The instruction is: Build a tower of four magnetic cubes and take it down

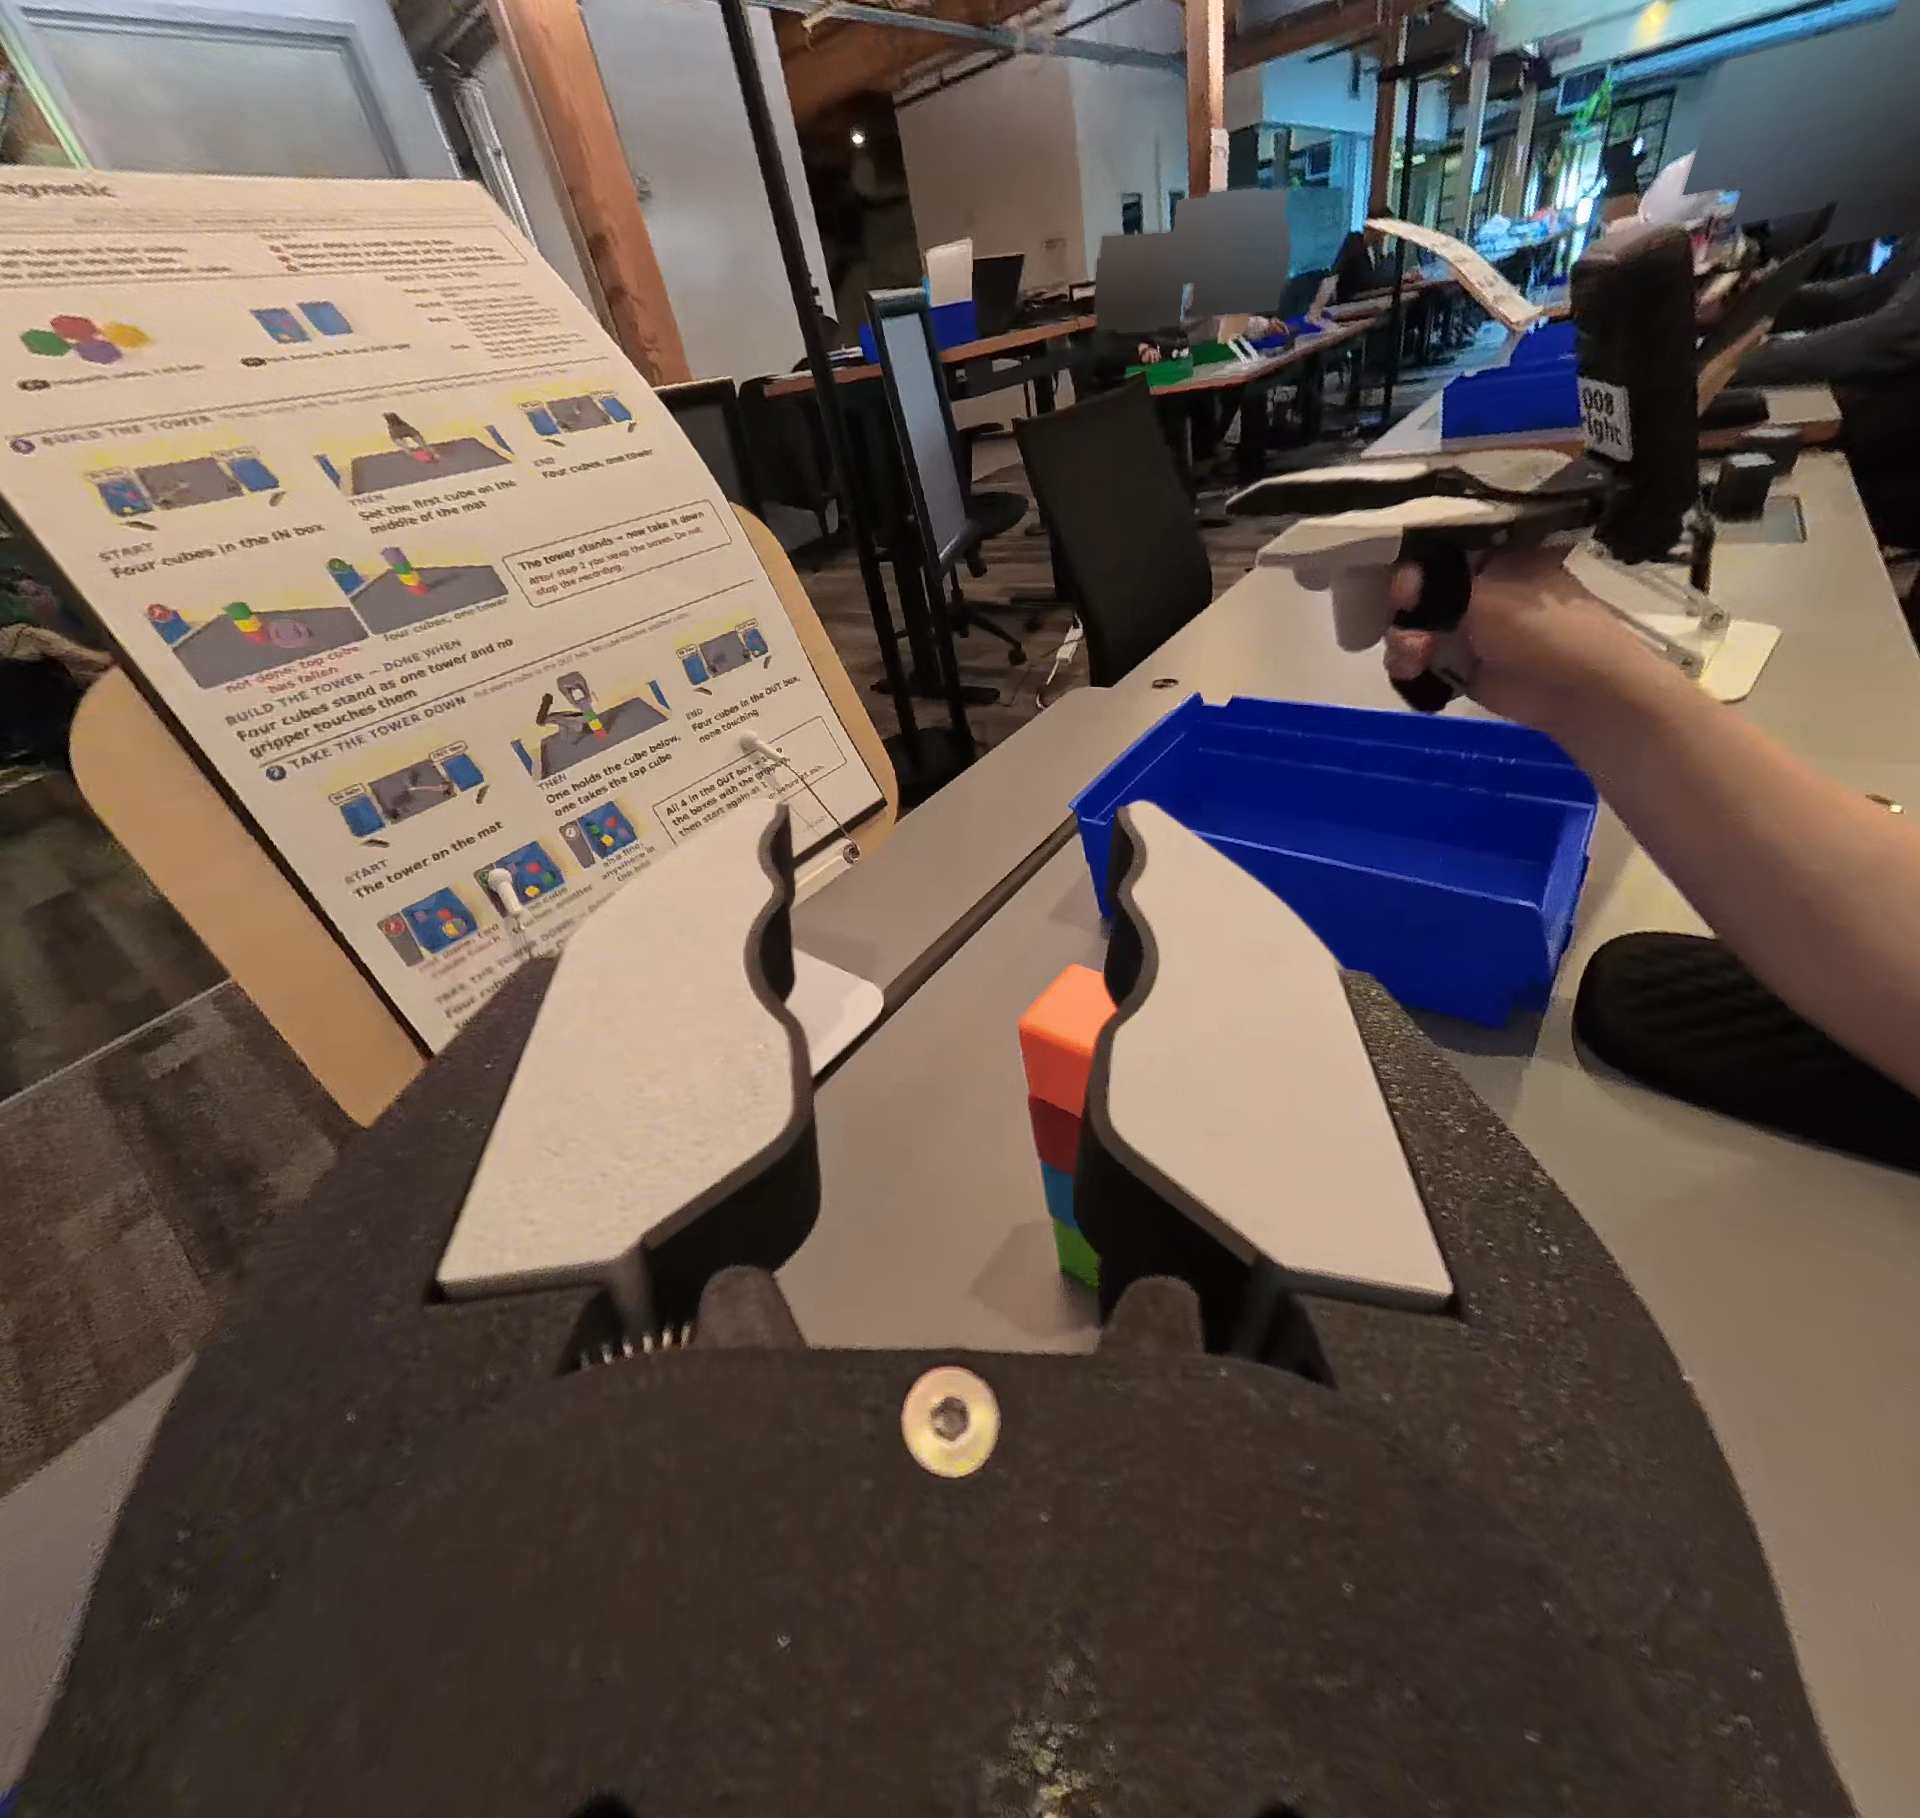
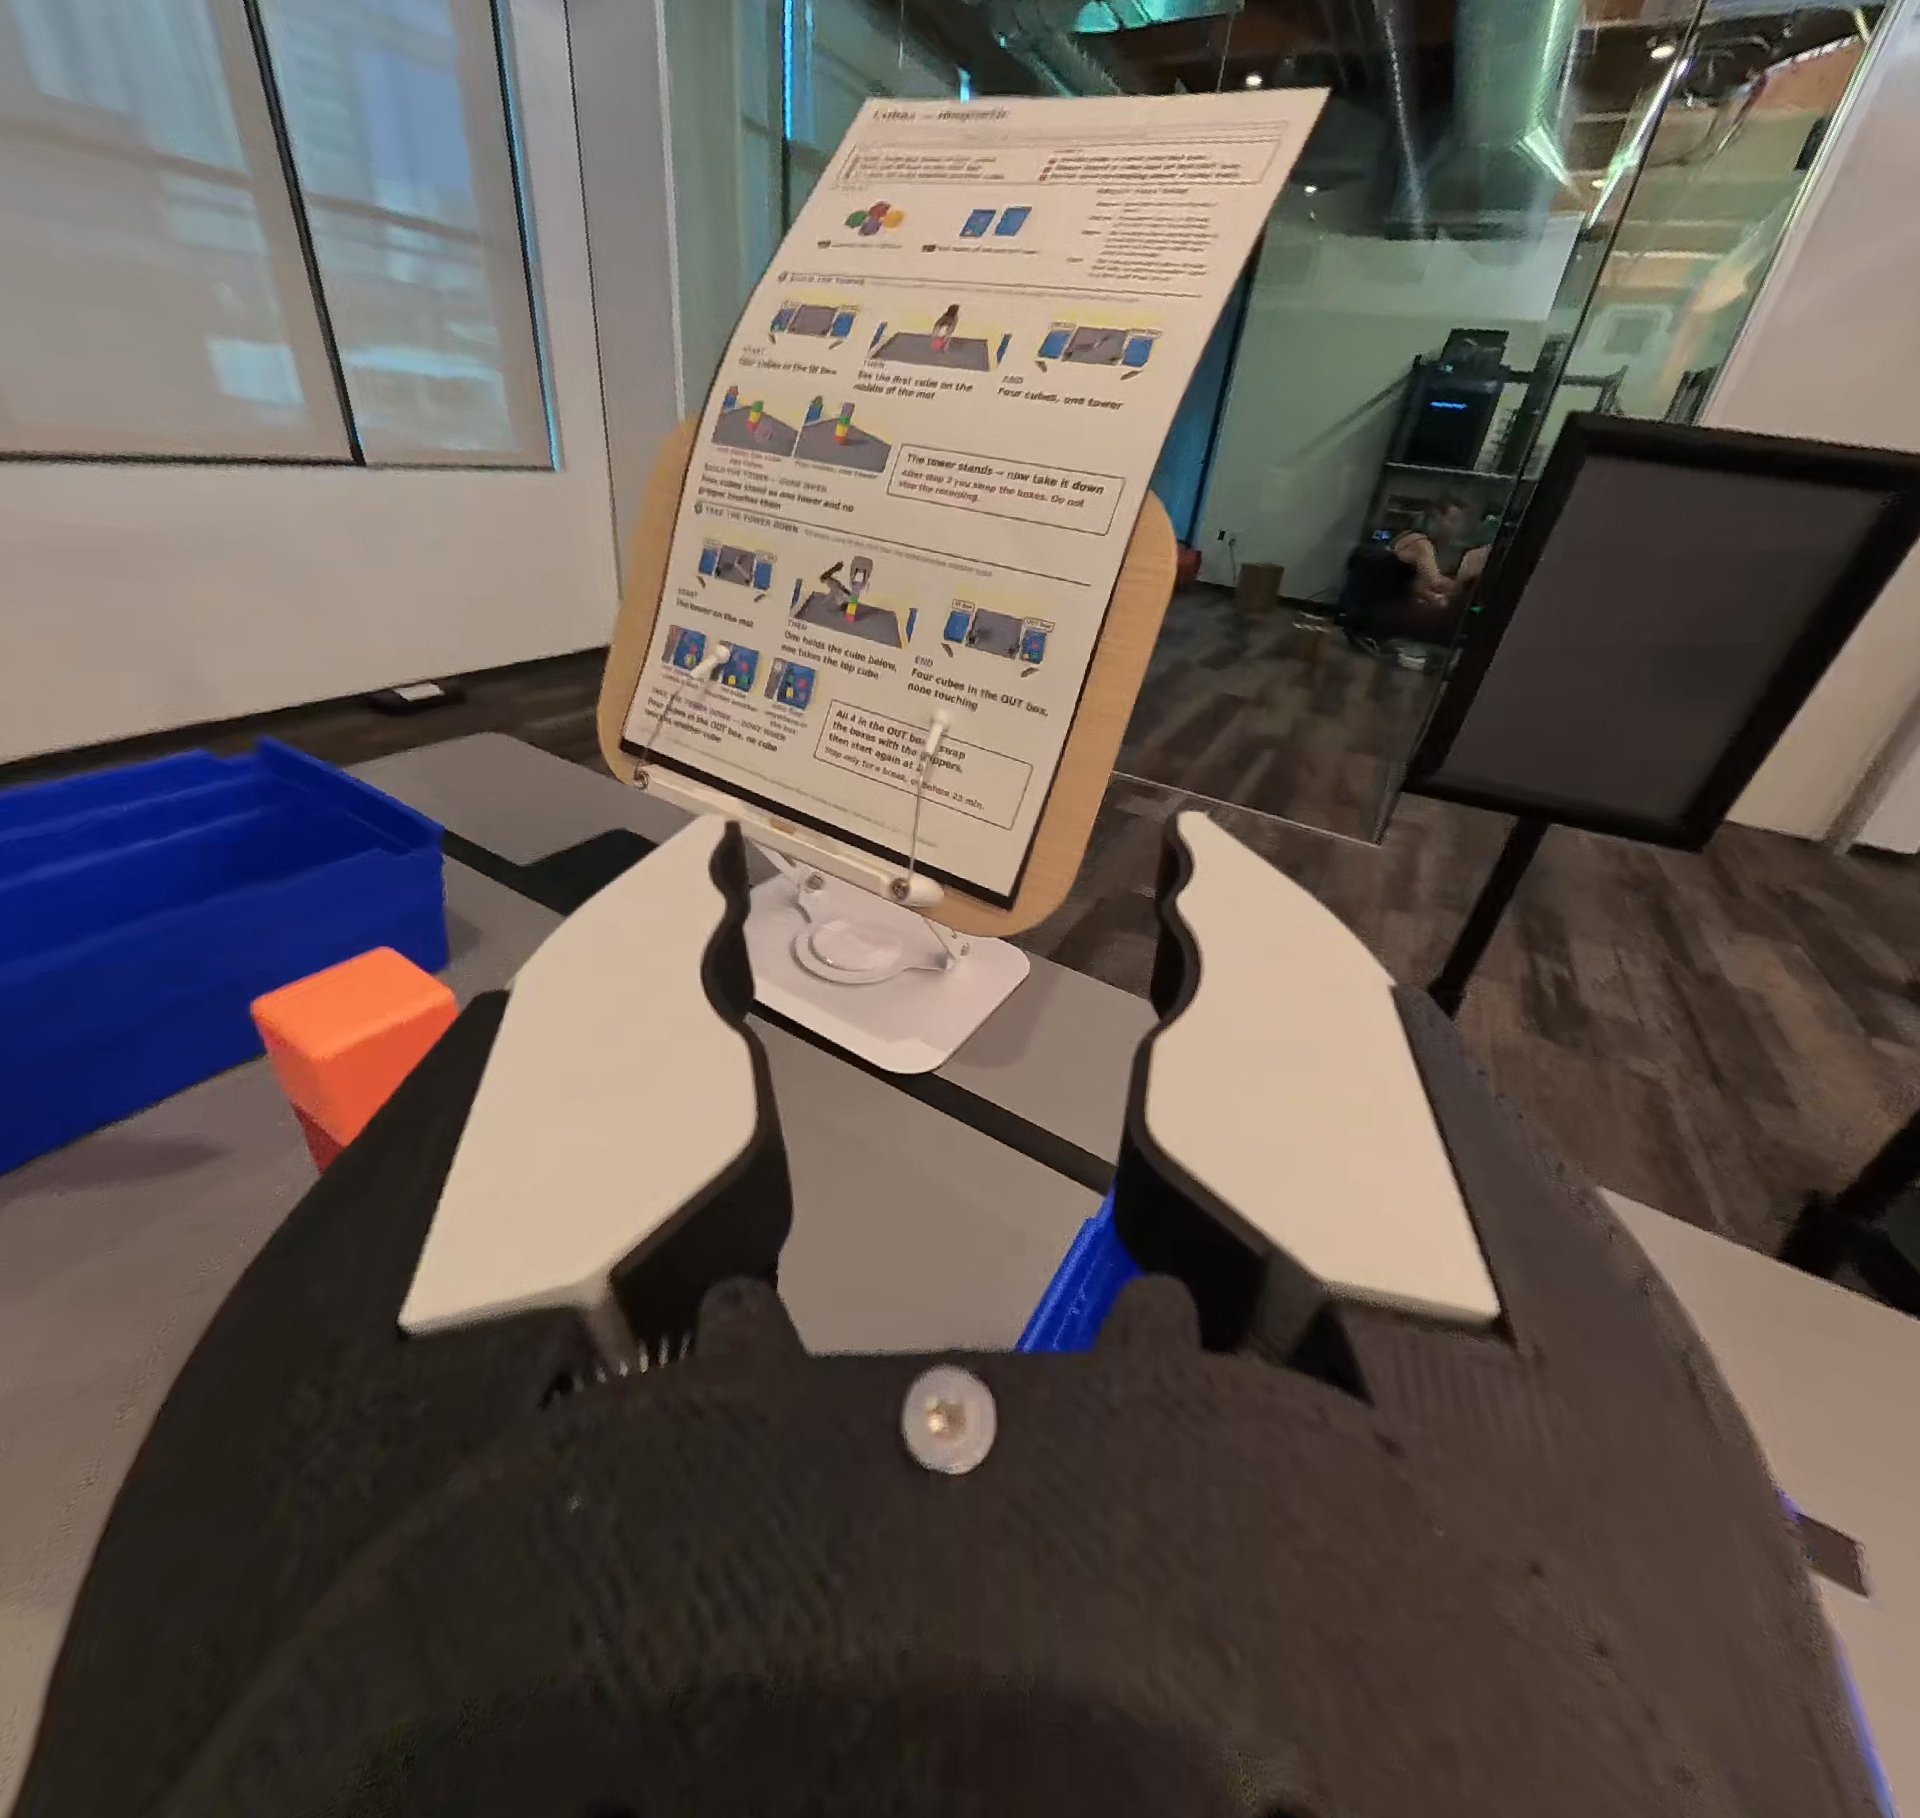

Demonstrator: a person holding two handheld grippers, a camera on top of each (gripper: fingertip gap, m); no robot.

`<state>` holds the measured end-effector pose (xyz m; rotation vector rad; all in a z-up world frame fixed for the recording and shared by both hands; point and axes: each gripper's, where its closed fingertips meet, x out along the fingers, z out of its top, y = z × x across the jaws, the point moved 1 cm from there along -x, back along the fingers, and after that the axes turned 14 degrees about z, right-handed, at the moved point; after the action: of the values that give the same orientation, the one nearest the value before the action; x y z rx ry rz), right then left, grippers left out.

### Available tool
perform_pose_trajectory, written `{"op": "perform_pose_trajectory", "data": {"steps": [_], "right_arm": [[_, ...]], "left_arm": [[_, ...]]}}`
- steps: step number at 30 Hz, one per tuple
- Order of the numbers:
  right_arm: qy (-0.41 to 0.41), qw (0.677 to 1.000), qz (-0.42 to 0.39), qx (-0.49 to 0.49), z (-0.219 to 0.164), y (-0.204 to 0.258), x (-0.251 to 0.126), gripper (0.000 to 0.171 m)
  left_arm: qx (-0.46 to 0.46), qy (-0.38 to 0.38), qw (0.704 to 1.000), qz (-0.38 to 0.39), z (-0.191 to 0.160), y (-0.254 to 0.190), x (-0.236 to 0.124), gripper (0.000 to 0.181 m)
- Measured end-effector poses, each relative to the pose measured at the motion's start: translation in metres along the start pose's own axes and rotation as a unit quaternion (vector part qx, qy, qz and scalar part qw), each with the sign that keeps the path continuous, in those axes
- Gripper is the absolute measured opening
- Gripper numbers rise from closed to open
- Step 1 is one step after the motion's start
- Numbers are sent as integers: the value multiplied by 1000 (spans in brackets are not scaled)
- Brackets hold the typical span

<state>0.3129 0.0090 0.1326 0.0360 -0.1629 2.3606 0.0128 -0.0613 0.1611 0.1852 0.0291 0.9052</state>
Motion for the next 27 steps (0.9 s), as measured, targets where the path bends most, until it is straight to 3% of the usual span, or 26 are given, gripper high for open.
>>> {"op": "perform_pose_trajectory", "data": {"steps": [6, 11, 18, 25, 27], "right_arm": [[29, 999, 20, -38, -16, 30, 27, 68], [4, 998, 62, -3, -21, 48, 39, 63], [-22, 994, 98, 50, -20, 58, 40, 51], [-15, 997, 76, 16, -20, 56, 42, 57], [2, 997, 78, 25, -26, 55, 46, 69]], "left_arm": [[-40, 27, 999, -24, -29, -4, 10, 58], [-50, 70, 996, -34, -64, -13, 31, 57], [-55, 71, 994, -59, -83, -33, 45, 59], [-62, 100, 992, -51, -104, -26, 52, 61], [-62, 95, 993, -39, -101, -16, 50, 61]]}}
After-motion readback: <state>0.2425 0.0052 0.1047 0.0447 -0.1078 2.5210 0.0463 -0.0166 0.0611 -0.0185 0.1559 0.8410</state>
